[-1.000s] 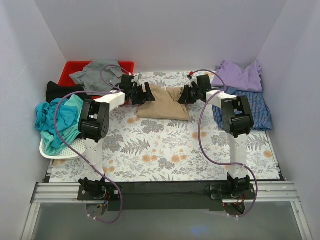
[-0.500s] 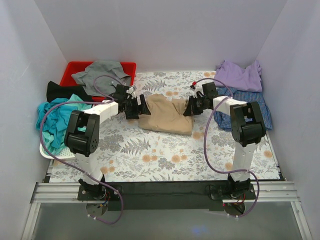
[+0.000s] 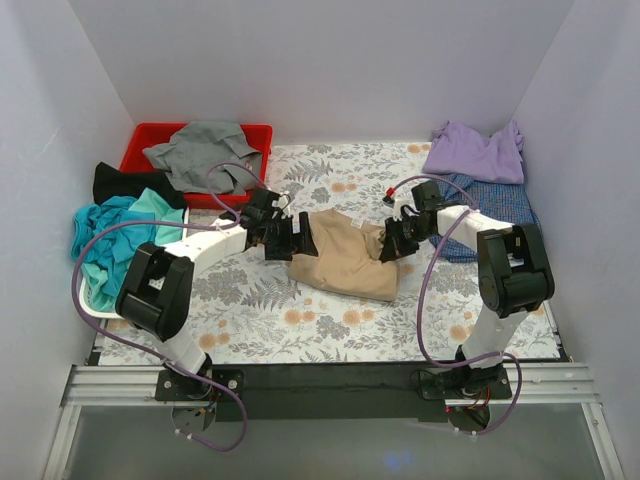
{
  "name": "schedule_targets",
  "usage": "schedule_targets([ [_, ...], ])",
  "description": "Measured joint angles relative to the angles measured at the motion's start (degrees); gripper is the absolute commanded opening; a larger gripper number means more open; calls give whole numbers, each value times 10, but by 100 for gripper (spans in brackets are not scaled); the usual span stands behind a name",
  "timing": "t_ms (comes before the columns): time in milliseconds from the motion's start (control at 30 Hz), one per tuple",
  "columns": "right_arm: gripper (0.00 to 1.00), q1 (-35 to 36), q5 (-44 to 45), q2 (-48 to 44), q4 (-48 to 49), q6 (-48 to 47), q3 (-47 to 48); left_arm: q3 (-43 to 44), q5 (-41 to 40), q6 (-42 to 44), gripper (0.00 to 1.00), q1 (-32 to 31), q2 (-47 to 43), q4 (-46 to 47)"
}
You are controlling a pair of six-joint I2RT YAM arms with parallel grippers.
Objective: Fold and stack the t-shirts
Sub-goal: Fold the tshirt
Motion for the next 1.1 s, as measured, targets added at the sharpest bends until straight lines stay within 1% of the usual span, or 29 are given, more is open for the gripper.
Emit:
schedule_targets([
  [67,29,0,7,8,-15,-9,14,5,-7,3,84,0,0,-2],
  [100,43,0,12,12,-20,-10,22,8,-12,6,84,0,0,-4],
  [167,53,0,27,19,-24,-14,35,21,-20,12,85,1,3,-8],
  [200,67,1,38,19,-24,-13,38,31,-25,15,86,1,6,-11],
  [333,69,5,99,-8,-16,0,41,84,-31,28,86,1,30,-11],
  [367,70,6,117,-24,-13,5,41,94,-29,30,87,1,35,-9],
  [400,73,7,130,-39,-9,9,40,107,-23,32,87,1,40,-6],
  [467,73,8,154,-86,2,21,40,127,-6,33,87,1,54,5],
  [567,74,11,156,-143,25,38,40,141,29,32,87,1,75,34],
  [633,75,20,145,-157,39,51,40,141,48,30,88,1,92,47],
  [733,76,51,131,-149,59,70,34,144,67,21,88,1,126,60],
  [900,77,97,109,-118,89,99,-5,146,84,2,88,1,184,66],
  [1000,77,102,111,-92,97,108,-18,147,91,-2,88,3,183,73],
  [1100,77,101,135,-70,105,112,-23,147,88,-4,88,3,184,74],
])
